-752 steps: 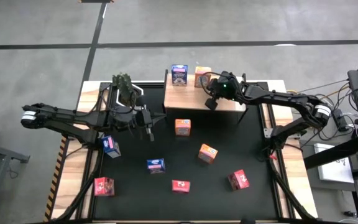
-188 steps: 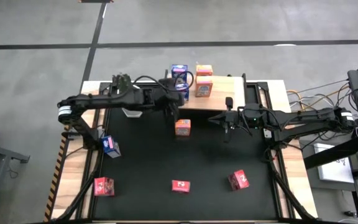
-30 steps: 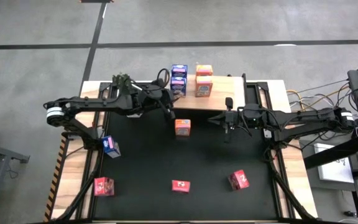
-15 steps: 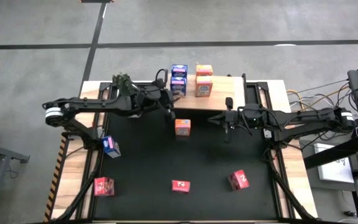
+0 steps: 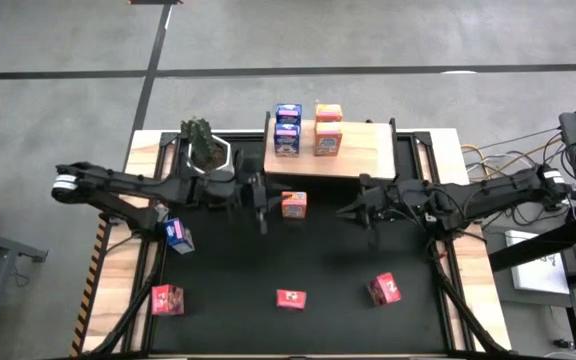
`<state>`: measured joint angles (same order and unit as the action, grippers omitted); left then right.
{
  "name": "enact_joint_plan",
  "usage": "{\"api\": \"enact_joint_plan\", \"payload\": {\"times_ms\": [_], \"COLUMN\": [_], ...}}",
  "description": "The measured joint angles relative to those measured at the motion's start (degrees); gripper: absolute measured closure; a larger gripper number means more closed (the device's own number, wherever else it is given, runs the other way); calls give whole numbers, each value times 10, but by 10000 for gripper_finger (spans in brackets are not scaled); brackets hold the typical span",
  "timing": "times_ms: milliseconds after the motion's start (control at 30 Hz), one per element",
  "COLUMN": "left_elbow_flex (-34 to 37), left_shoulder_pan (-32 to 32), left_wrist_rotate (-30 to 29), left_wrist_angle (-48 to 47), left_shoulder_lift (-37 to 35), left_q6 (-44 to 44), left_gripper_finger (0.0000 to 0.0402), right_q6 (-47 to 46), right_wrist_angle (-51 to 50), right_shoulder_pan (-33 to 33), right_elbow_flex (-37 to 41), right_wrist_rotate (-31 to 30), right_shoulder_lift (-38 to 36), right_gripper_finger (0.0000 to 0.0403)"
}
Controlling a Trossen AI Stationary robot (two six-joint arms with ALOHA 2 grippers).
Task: Stack cereal on shelf
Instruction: Put the right red cereal box on the shelf
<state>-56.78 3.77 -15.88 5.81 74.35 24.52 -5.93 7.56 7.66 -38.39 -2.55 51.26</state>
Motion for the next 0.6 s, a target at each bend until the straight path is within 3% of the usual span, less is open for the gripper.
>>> {"api": "enact_joint_plan", "payload": {"times_ms": [267,467,600], "left_elbow_flex": [14,29,30], "left_shoulder_pan": [20,18,17], "left_wrist_rotate": [0,-6,-45], "left_wrist_angle": [-4,-4,-3], "left_shoulder_lift": [2,-4,-6], "left_q6": [33,53,70], "left_gripper_finger": [339,339,339], "right_q6": [-89,-273,-428], "right_wrist_angle": [-117,-389,-599], "right_shoulder_pan": [76,110,137], "right_elbow_flex": [-100,-220,-301], "right_wrist_rotate": [-21,-19,-18], "right_shoulder_lift": [89,169,207], "right_gripper_finger": [390,390,390]}}
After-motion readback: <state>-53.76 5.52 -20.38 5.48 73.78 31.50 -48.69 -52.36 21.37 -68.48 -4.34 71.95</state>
